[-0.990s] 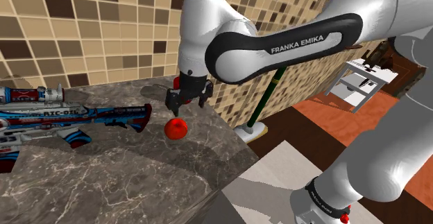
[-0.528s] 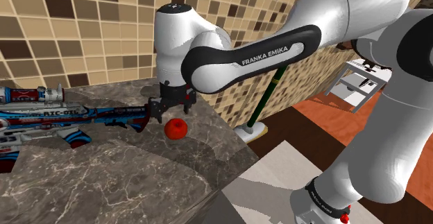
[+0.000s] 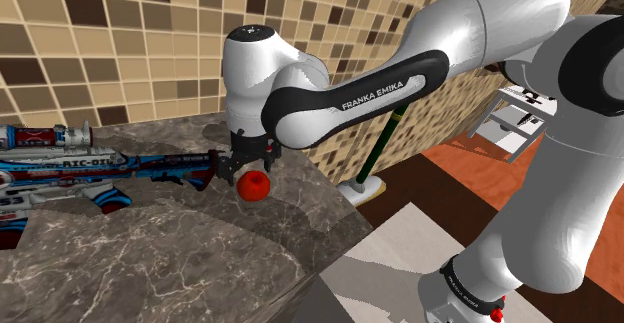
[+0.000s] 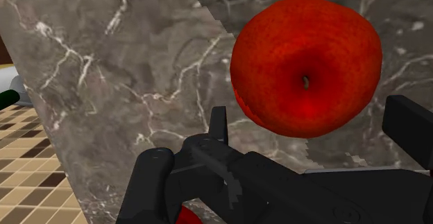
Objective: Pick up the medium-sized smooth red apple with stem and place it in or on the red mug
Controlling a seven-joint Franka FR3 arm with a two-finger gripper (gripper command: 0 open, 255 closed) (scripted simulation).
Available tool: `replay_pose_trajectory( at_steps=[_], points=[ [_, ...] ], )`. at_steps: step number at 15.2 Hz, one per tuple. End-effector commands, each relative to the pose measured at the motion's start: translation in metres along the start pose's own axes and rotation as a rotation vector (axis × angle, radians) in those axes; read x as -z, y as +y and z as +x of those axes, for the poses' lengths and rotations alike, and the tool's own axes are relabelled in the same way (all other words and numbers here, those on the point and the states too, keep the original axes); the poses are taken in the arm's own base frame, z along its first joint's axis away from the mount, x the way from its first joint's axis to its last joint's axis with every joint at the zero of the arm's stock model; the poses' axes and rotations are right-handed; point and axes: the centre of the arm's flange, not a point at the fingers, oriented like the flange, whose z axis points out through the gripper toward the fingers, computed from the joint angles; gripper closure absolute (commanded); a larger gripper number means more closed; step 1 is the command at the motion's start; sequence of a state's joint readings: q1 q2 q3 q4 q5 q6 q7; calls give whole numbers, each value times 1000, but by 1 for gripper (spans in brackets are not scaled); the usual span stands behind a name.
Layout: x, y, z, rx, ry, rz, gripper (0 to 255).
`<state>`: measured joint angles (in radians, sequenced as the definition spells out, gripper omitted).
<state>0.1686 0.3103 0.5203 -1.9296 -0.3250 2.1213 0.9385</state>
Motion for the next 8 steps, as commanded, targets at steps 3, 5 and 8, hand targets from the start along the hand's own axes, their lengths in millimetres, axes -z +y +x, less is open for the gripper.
replay_pose_trajectory(
  at_steps=[3, 5, 8],
  points=[
    [0, 0, 0, 0, 0, 0, 0],
    [0, 0, 0, 0, 0, 0, 255],
    [0, 0, 0, 0, 0, 0, 255]
  ],
)
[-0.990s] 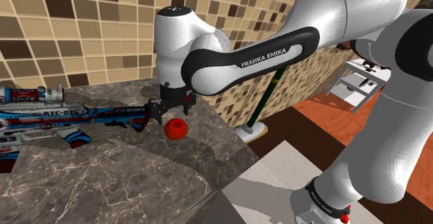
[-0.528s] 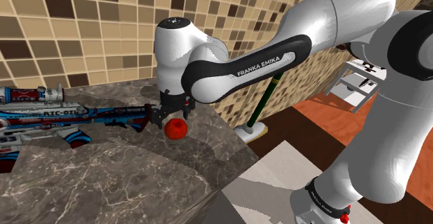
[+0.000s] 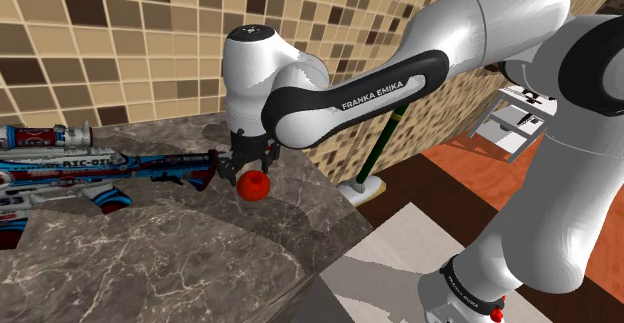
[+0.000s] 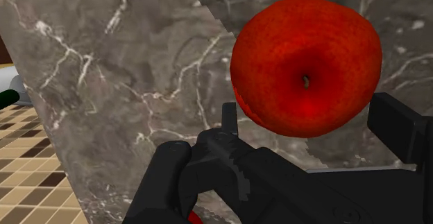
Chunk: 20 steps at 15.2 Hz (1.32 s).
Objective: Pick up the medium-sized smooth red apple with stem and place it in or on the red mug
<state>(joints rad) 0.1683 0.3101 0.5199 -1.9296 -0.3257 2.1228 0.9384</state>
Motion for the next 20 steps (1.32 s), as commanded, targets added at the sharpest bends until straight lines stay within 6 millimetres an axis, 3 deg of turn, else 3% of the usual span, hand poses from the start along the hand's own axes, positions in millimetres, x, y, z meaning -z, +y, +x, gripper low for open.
replay_pose_trajectory(
  at_steps=[1, 6, 20],
  points=[
    [-1, 0, 0, 0, -1, -1, 255],
    [0, 0, 0, 0, -1, -1, 255],
    [73, 9, 3, 0, -1, -1, 255]
  ],
)
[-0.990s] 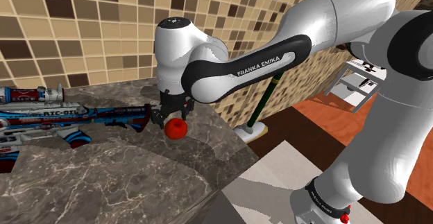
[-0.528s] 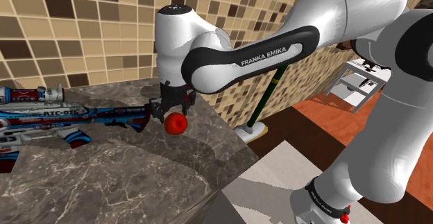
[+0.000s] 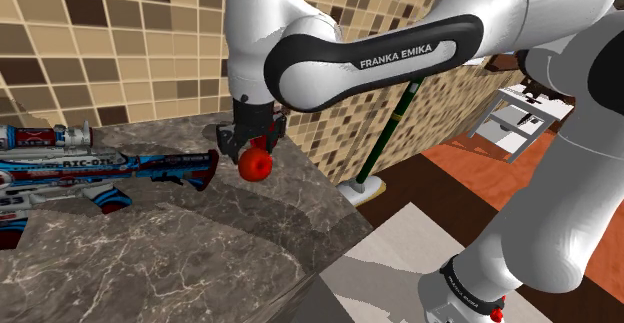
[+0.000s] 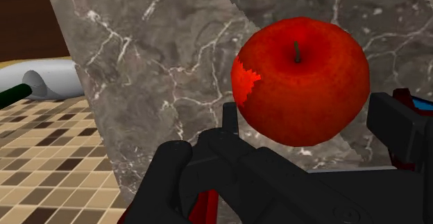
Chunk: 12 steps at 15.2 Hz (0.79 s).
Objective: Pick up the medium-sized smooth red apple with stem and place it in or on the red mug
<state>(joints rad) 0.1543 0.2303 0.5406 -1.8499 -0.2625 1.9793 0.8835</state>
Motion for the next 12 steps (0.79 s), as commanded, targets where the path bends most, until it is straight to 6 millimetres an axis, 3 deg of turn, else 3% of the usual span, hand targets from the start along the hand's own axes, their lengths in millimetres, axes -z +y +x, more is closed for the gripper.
replay_pose_trajectory(
  at_steps=[1, 12],
  points=[
    [10, 1, 0, 0, 0, 0, 255],
    [68, 8, 3, 0, 0, 0, 255]
  ],
)
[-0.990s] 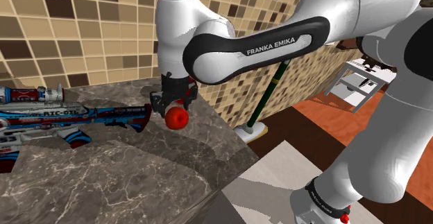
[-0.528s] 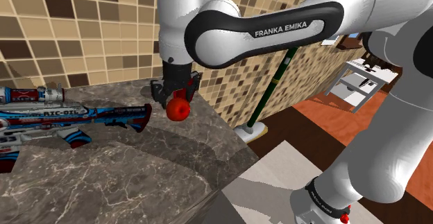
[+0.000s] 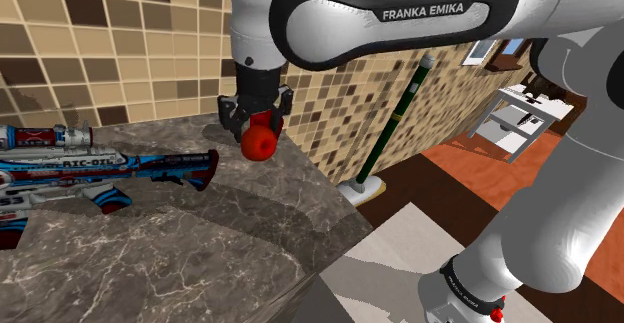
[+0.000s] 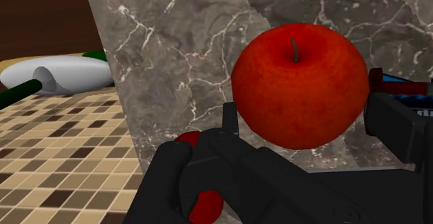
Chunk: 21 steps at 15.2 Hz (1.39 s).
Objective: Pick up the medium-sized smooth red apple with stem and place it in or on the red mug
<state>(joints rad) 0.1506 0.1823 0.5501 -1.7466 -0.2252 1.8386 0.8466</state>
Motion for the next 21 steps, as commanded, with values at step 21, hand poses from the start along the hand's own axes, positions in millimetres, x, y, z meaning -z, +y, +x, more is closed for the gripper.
replay_pose_trajectory(
  at_steps=[21],
  points=[
    [35, 102, 159, 0, 0, 0, 255]
  ],
)
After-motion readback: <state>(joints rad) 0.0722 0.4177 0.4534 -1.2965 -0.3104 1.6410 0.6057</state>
